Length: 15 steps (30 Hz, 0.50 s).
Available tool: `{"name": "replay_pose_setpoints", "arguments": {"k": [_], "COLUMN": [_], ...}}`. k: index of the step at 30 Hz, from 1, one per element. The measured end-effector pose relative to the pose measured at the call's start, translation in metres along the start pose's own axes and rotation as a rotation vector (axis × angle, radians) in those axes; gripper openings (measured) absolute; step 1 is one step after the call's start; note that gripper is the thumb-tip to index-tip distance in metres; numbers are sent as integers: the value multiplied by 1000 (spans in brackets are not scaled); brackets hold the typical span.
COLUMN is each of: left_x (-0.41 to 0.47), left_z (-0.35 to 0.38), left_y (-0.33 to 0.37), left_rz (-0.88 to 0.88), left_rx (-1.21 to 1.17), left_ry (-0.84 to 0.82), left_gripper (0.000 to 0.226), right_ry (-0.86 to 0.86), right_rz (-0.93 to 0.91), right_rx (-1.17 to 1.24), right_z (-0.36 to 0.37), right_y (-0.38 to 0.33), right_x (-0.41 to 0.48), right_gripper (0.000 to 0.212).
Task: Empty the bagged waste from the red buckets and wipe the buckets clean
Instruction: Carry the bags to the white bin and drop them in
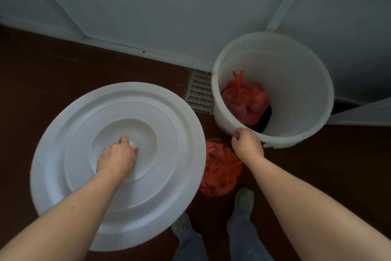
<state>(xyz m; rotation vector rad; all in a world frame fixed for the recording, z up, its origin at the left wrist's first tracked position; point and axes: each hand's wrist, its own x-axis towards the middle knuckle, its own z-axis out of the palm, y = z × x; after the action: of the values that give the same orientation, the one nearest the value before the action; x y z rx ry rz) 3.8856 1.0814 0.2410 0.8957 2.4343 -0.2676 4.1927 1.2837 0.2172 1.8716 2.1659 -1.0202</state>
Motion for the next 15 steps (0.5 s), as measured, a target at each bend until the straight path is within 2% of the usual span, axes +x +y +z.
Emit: {"name": "replay_pose_setpoints", "arguments": {"k": [4,9,12,15], "left_x": [0,14,33,51], "left_z": [40,103,149,196], "left_y": [-11,-25,-32,-34], "left_rz": [-5,12,18,24], "left_rx": [11,45,72,105], "left_ry": [-55,-140,-147,-129], "left_gripper": [33,39,41,44], "right_ry": [-92,-251,-311,-325], "right_rz": [16,-9,-36,-20], "right_rx": [-73,-308,-482,-555], "right_z": [35,79,105,130], "right_y": [23,69,106,140], "right_x": [-6,2,19,38], "right_gripper": [36,37,41,45]}}
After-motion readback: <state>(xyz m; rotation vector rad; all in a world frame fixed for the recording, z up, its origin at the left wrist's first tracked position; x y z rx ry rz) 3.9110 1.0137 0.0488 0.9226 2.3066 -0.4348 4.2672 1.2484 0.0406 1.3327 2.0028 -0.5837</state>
